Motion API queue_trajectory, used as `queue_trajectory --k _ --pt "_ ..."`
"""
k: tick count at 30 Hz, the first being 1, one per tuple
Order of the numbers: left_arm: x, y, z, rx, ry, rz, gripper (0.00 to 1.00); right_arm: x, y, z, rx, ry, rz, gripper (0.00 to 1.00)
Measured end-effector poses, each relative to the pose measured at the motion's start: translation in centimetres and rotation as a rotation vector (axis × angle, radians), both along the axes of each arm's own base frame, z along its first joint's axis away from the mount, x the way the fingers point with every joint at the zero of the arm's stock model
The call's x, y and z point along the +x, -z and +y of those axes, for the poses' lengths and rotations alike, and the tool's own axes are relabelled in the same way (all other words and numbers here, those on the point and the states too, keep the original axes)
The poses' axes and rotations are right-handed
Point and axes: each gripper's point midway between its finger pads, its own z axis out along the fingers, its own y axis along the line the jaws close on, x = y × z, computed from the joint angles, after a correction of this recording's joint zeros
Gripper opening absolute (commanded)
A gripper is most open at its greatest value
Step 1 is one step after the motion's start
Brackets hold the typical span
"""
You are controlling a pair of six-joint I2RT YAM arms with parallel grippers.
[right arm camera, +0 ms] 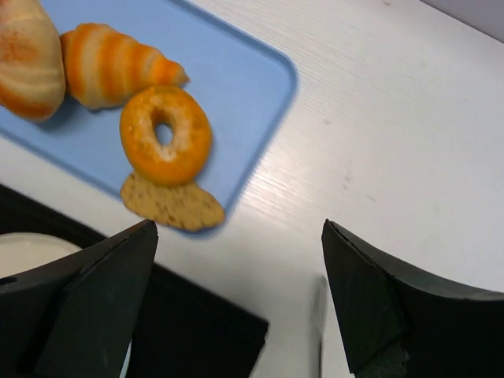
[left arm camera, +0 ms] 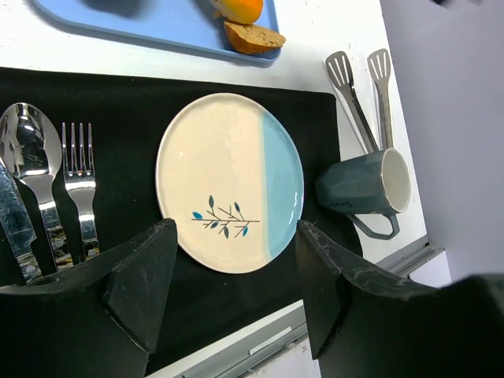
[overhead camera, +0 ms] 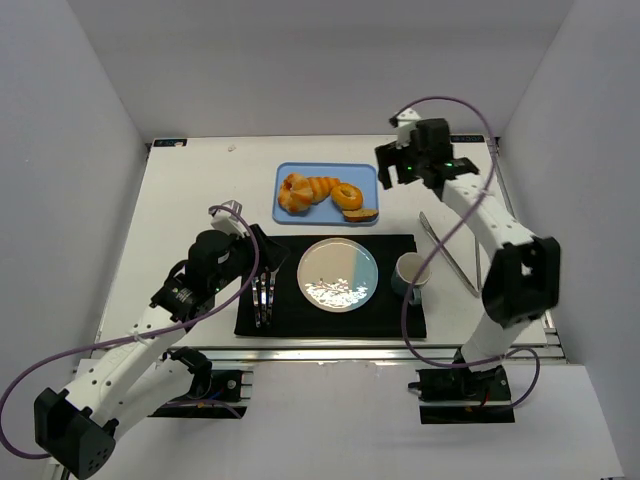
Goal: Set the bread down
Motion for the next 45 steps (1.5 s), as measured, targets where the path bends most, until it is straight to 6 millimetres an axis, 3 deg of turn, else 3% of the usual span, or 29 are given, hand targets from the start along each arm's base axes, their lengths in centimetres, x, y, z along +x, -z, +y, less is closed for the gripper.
queue_trajectory --k 3,5,8,9,11,12,13,15,17,24,31,38,45 --pt "0.1 0.0 0.0 0.002 0.002 -0.005 0.71 -2.2 -2.8 -3.6 0.029 0.050 -0.045 0.89" --pt "0.1 -0.1 0.0 0.004 0.004 -0.008 0.71 -3.6 -3.1 -6.2 0.041 0.042 -0.063 0.86" --pt "0.1 -0.1 0.0 0.006 0.005 -0.012 0.72 -6.2 -2.1 -10.8 0.061 0.014 -0.045 0.50" --pt "0.1 -0.1 0.0 0.007 0.006 -0.015 0.72 -6.7 -1.7 -12.7 0.058 0.031 -0.042 0.24" --pt "0.2 -0.2 0.0 0.008 0.008 -0.021 0.72 -7.8 -0.8 -16.5 0.041 0.084 -0.032 0.16" --pt "0.2 -0.3 -0.1 0.008 0.009 -0.025 0.72 -8.5 0.0 -18.0 0.026 0.110 -0.017 0.25" --pt "0.3 -0.4 -0.1 0.007 0.009 -0.028 0.72 -9.1 0.7 -18.9 0.014 0.123 -0.004 0.41" --pt "0.3 -0.5 -0.1 0.005 0.010 -0.037 0.72 -10.7 2.5 -19.9 -0.010 0.127 0.041 0.79" --pt "0.4 -0.7 -0.2 0.000 0.010 -0.045 0.72 -12.2 4.4 -20.9 -0.037 0.133 0.087 0.89" --pt "0.3 -0.4 -0.5 -0.005 0.030 -0.045 0.72 -17.1 10.0 -23.3 -0.092 0.188 0.231 0.89" --pt "0.4 0.2 -0.6 0.010 0.038 -0.030 0.72 -19.3 13.8 -22.6 -0.094 0.136 0.338 0.89" --pt "0.3 0.2 -0.6 0.002 0.035 -0.029 0.72 -19.0 17.4 -22.9 -0.071 0.163 0.431 0.89" --pt "0.1 0.5 -0.5 0.003 0.033 -0.023 0.72 -15.9 17.4 -23.2 -0.096 0.185 0.352 0.88"
